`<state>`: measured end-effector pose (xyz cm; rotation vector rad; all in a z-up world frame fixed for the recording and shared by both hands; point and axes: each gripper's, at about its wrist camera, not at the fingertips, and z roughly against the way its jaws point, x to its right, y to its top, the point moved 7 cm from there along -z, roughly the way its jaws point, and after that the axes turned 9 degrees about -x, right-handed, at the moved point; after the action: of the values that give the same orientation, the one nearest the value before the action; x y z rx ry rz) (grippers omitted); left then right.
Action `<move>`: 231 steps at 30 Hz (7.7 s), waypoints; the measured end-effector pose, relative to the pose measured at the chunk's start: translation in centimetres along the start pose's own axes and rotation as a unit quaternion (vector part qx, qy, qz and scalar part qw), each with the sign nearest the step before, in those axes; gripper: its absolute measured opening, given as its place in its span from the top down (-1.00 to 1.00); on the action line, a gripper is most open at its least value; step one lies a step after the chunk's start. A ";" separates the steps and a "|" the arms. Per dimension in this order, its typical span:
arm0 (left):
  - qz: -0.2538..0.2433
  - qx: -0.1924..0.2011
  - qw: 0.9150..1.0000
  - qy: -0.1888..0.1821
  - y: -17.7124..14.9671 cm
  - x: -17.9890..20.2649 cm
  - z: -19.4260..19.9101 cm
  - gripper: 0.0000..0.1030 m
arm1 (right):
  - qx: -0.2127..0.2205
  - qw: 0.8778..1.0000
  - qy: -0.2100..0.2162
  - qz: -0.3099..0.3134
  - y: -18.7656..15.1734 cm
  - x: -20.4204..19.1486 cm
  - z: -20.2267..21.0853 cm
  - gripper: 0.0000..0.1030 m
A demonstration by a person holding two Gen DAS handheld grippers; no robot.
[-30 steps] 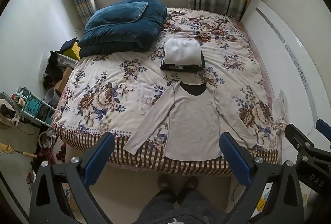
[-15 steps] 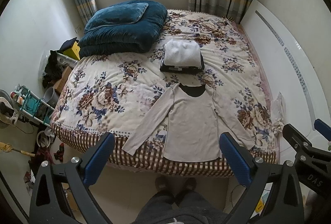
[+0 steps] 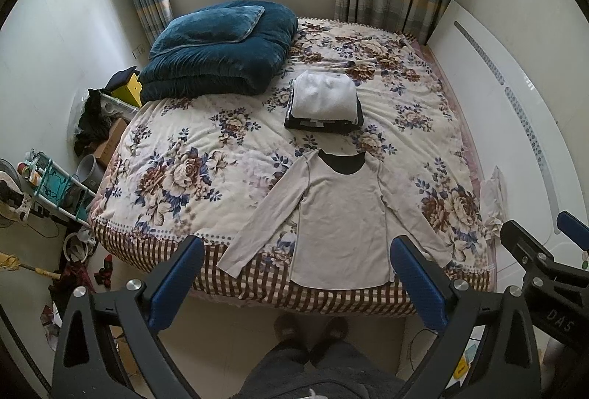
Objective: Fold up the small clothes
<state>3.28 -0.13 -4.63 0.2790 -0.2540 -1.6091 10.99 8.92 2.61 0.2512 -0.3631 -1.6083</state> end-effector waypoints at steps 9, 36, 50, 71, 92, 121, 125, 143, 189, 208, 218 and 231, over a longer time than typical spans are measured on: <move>0.000 0.001 1.000 0.001 0.4 0.1 0.4 -1.00 | 0.002 1.000 0.001 0.000 0.4 -0.2 0.1 -1.00; 0.002 0.005 1.000 -0.003 0.8 0.0 0.7 -1.00 | 0.008 1.000 0.003 0.004 1.9 -2.3 1.9 -1.00; -0.005 0.055 0.998 0.033 6.2 -1.5 -7.3 -1.00 | -0.037 0.990 0.005 -0.136 0.7 4.0 -8.4 -1.00; -0.001 -0.173 0.975 0.137 4.5 5.4 -49.6 -1.00 | -0.248 0.799 -0.002 -0.548 -20.6 36.0 -59.8 -0.71; 0.067 -0.206 0.962 0.169 0.8 -5.8 -54.9 -1.00 | -0.138 0.989 -0.004 -0.058 -0.3 3.2 -60.5 0.93; 0.416 -0.234 0.879 0.016 -16.9 -26.1 -55.4 -1.00 | -0.332 0.934 0.054 0.121 -13.1 -13.1 -65.6 -0.01; 0.470 -0.239 0.849 -0.020 -18.7 -26.1 -57.9 -0.91 | -0.338 0.939 0.027 0.061 -12.4 -7.3 -66.5 -0.01; 0.257 -0.106 0.958 0.069 -8.6 -18.7 -48.9 0.97 | -0.331 0.943 0.008 0.016 -18.9 4.1 -66.6 -0.01; 0.048 -0.232 0.971 0.015 -14.6 -7.9 -55.2 -0.54 | -0.332 0.928 0.111 -0.124 -31.6 34.3 -61.9 0.96; 0.052 -0.316 0.930 -0.181 -23.3 -4.7 -57.0 0.90 | -0.414 0.863 0.191 -0.216 -33.6 42.9 -63.1 -0.03; 0.141 -0.302 0.916 -0.223 -18.9 -9.0 -54.1 0.93 | -0.384 0.870 0.218 -0.221 -31.8 43.0 -60.9 0.95; 0.235 -0.221 0.898 -0.299 -0.2 -9.2 -58.0 0.89 | -0.273 0.881 0.288 -0.257 -13.8 45.1 -60.1 0.95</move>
<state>22.72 9.48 -59.20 -0.6045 -0.3790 -1.1849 17.63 -40.24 -55.51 0.3938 0.6685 -1.9814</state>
